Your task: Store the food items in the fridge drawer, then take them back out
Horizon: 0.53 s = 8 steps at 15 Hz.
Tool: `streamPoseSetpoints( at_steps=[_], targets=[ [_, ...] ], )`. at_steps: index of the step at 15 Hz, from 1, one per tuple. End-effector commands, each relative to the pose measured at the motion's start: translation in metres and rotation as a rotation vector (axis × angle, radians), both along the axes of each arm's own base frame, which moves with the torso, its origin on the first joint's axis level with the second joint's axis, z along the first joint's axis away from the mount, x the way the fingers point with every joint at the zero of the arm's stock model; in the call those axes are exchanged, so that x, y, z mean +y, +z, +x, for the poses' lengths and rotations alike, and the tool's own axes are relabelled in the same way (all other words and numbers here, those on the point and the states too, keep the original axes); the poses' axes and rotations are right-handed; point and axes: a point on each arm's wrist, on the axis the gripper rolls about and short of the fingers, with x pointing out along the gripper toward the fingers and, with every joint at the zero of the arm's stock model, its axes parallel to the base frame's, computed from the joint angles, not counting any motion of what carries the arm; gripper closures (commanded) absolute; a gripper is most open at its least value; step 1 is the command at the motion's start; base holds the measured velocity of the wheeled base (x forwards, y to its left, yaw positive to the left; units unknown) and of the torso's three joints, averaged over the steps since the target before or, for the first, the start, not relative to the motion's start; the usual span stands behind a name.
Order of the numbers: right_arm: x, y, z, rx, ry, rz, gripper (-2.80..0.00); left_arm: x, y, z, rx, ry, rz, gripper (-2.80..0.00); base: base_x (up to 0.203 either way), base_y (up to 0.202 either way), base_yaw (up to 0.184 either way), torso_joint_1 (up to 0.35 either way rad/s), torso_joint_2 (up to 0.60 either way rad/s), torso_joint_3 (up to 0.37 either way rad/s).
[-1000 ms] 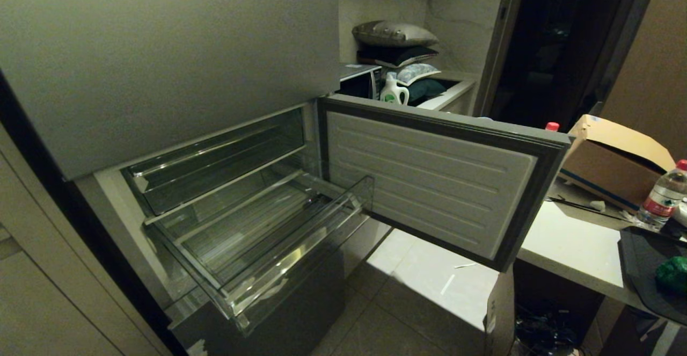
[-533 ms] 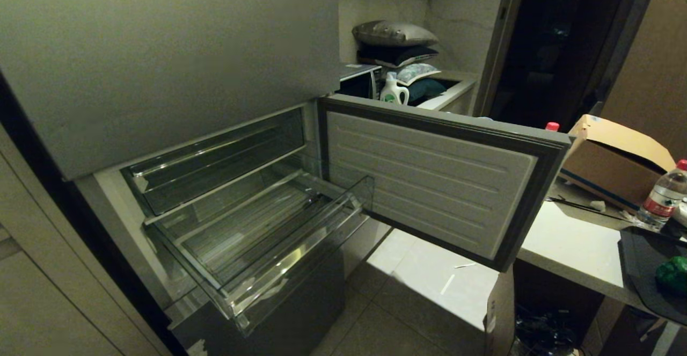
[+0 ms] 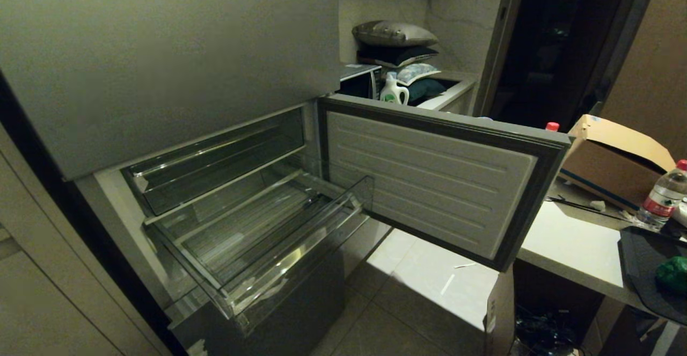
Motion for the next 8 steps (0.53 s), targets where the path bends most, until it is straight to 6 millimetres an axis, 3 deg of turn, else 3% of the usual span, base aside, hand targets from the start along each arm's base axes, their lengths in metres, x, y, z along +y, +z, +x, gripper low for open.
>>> streamPoseSetpoints(
  at_steps=[1, 5, 8],
  targets=[
    [-0.023, 0.023, 0.063, 0.179, -0.154, 0.099, 0.0, 0.0, 0.0, 0.0, 0.002, 0.0, 0.0, 0.0, 0.0, 0.0, 0.0, 0.0, 0.0, 0.0],
    [-0.101, 0.049, 0.115, 0.205, -0.417, 0.244, 0.0, 0.0, 0.0, 0.0, 0.001, 0.0, 0.0, 0.0, 0.0, 0.0, 0.0, 0.0, 0.0, 0.0],
    [-0.159, 0.035, 0.136, 0.247, -0.469, 0.338, 0.0, 0.0, 0.0, 0.0, 0.001, 0.0, 0.0, 0.0, 0.0, 0.0, 0.0, 0.0, 0.0, 0.0]
  ],
)
